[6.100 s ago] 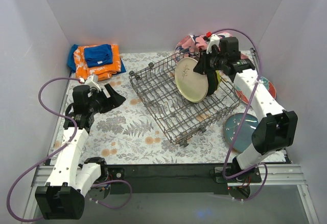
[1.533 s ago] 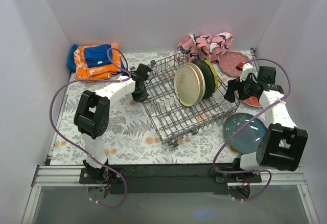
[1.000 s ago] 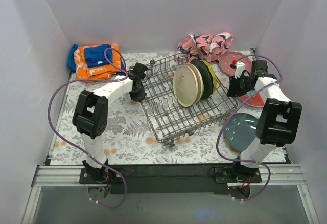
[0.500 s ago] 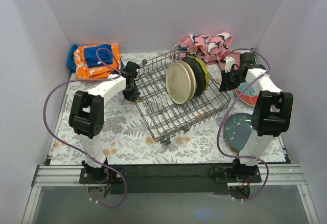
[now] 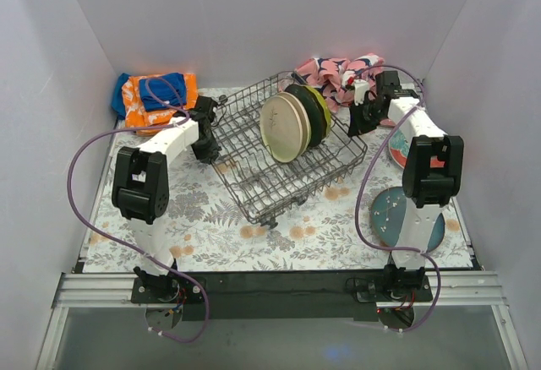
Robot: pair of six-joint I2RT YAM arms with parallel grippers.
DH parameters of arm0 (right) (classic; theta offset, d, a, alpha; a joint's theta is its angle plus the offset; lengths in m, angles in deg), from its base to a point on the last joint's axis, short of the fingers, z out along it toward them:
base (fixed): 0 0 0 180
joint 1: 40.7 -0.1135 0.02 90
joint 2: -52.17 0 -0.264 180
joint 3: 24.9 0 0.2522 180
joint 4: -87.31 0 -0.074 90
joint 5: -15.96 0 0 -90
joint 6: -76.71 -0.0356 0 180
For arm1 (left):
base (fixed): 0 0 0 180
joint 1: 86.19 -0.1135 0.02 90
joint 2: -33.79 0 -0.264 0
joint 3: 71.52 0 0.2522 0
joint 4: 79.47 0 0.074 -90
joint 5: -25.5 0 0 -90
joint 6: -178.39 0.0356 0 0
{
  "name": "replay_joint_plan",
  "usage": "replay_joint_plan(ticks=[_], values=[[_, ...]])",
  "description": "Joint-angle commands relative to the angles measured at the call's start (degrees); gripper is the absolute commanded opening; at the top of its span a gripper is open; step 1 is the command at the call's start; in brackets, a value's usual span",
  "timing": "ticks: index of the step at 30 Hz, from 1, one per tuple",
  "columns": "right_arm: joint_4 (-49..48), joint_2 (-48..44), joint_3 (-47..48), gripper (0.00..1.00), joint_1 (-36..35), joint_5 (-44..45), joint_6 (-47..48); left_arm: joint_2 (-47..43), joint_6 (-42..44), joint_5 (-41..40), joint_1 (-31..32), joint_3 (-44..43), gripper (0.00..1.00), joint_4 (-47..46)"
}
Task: Load the plates into the dish rack
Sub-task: Move the dish rack
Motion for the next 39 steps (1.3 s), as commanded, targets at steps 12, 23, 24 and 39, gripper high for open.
replay_joint_plan(ticks=[12, 23, 24, 39], values=[[-4.54, 8.19, 15.66, 0.02, -2.40, 2.90, 1.26, 2.53, 1.92, 4.01, -3.76, -6.75, 0.02, -3.52], [-5.06, -3.76, 5.73, 0.65, -0.82, 4.83, 5.75, -9.69, 3.33, 13.32, -3.85, 0.36, 0.47, -8.53], [-4.98, -5.95, 4.76, 0.67, -0.73, 4.84, 6.01, -11.61, 3.42, 13.94, -3.85, 0.80, 0.48, -8.71], [-0.94, -34.07, -18.97, 0.82, 4.09, 1.06, 11.81, -32.97, 7.20, 32.74, -3.41, 10.29, 0.69, -11.08]])
